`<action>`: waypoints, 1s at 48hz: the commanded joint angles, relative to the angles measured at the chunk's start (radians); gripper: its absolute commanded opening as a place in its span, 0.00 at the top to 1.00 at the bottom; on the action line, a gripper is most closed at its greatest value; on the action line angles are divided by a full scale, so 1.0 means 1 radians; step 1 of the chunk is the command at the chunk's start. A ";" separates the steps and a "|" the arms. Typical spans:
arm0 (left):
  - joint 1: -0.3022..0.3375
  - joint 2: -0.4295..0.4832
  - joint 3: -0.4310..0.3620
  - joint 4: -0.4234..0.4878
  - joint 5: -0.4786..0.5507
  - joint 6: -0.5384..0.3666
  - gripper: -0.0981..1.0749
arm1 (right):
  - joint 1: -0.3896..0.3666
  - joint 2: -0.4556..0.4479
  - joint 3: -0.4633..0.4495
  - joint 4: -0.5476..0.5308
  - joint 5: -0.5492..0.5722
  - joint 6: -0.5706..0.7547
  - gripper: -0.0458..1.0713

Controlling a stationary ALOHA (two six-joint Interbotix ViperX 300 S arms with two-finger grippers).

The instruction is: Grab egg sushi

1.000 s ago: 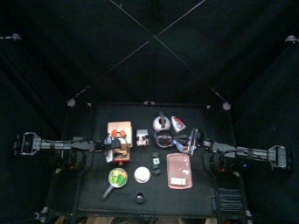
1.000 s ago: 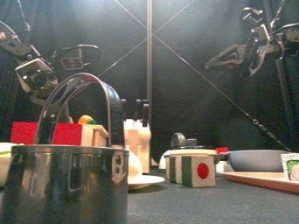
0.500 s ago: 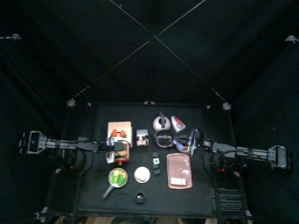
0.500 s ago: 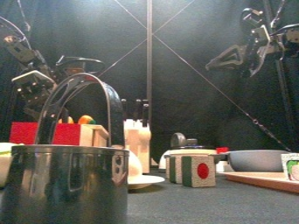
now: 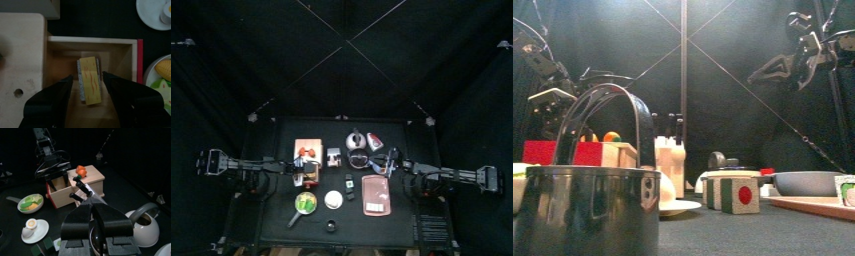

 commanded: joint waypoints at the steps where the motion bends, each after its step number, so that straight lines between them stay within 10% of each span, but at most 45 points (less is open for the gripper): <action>1: 0.008 0.015 -0.018 0.011 0.000 0.003 0.16 | -0.003 -0.002 -0.008 0.002 -0.009 0.002 0.95; 48: 0.005 0.086 -0.130 0.054 0.140 0.005 0.23 | -0.011 -0.002 0.006 0.002 -0.009 0.002 0.95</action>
